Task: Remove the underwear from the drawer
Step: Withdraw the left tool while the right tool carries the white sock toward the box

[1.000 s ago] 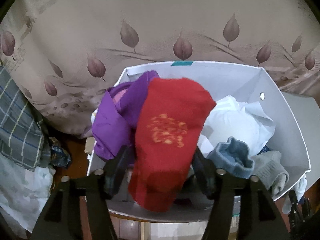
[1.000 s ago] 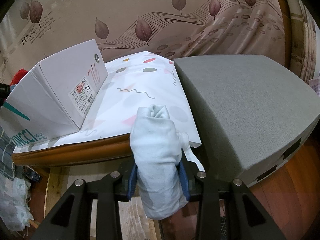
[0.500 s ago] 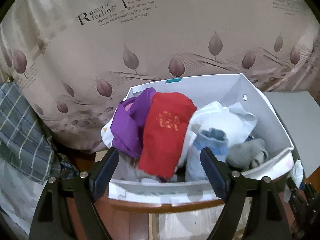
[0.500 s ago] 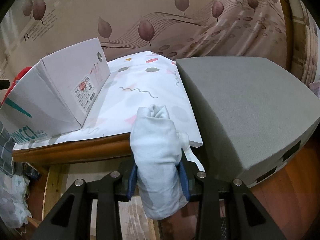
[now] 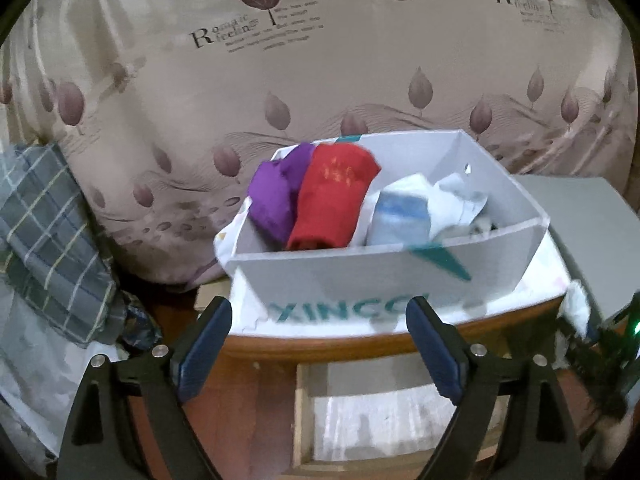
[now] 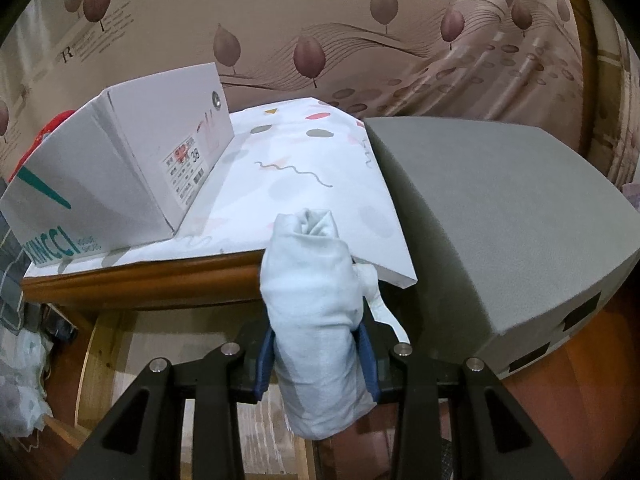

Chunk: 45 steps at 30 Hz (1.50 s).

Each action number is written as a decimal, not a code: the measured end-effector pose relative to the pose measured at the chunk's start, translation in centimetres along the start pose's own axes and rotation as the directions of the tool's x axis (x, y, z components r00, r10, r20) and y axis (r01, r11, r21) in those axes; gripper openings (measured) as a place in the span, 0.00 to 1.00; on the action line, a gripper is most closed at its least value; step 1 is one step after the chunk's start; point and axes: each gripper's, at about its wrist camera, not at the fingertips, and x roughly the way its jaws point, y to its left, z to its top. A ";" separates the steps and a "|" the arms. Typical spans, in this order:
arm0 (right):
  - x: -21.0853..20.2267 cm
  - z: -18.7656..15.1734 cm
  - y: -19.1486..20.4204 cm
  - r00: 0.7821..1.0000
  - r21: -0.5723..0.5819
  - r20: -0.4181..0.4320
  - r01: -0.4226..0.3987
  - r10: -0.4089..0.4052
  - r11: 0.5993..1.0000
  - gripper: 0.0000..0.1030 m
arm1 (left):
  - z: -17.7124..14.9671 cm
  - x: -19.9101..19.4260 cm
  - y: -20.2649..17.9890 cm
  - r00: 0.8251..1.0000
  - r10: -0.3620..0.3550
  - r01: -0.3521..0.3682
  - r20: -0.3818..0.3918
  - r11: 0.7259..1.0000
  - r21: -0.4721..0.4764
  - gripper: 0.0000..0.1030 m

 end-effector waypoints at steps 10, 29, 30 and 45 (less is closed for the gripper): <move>0.1 -1.0 0.5 1.000 -0.033 -0.015 -0.006 0.005 0.999 0.35 | -6.1 2.0 1.4 0.997 0.055 -0.057 -0.054 0.997 -0.044 0.85; -2.5 -3.5 4.7 0.998 -0.200 -0.003 -0.061 0.062 0.978 0.35 | -12.1 8.3 5.1 0.979 0.165 -0.188 -0.122 0.960 -0.207 0.89; -2.8 -3.5 4.8 0.998 -0.204 -0.008 -0.062 0.062 0.977 0.35 | -12.8 8.6 5.4 0.976 0.176 -0.200 -0.127 0.957 -0.210 0.90; -6.8 -0.7 6.9 0.996 -0.202 0.019 -0.083 0.089 0.976 0.35 | -13.1 9.0 7.1 0.977 0.172 -0.197 -0.127 0.954 -0.225 0.94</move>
